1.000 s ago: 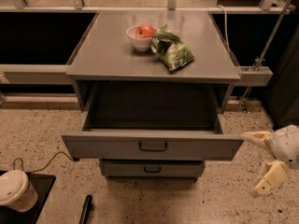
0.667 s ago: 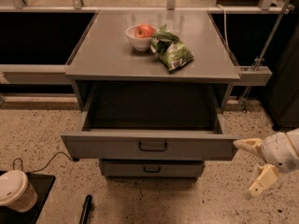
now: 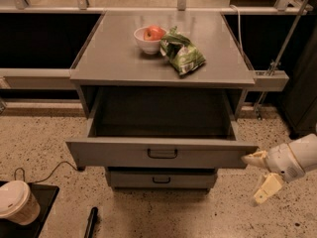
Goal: Close top drawer
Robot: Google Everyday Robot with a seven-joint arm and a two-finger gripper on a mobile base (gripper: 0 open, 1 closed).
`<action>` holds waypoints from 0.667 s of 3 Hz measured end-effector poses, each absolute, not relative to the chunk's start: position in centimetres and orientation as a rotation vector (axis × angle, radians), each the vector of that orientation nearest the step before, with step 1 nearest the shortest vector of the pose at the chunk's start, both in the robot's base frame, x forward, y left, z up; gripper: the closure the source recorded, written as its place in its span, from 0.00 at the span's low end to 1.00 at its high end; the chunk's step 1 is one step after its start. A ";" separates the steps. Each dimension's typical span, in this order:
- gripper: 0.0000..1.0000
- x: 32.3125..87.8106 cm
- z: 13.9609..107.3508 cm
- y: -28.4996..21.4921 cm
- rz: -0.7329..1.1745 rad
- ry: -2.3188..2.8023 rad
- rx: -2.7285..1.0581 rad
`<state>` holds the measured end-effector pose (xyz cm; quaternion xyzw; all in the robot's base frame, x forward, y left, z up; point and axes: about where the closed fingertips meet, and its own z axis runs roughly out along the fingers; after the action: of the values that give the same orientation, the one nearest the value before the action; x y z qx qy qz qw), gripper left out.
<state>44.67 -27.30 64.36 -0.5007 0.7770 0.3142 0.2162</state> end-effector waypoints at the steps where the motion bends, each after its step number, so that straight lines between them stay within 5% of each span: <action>1: 0.00 46.4 63.5 -27.5 0.766 2.230 -1.387; 2: 0.00 47.5 63.3 -27.7 0.685 2.272 -1.384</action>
Offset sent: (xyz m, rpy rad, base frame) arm 0.0422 -0.0112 -0.0104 -0.2217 -0.0396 -0.1017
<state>47.53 -27.68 63.27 -0.4940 0.8110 0.2447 0.1960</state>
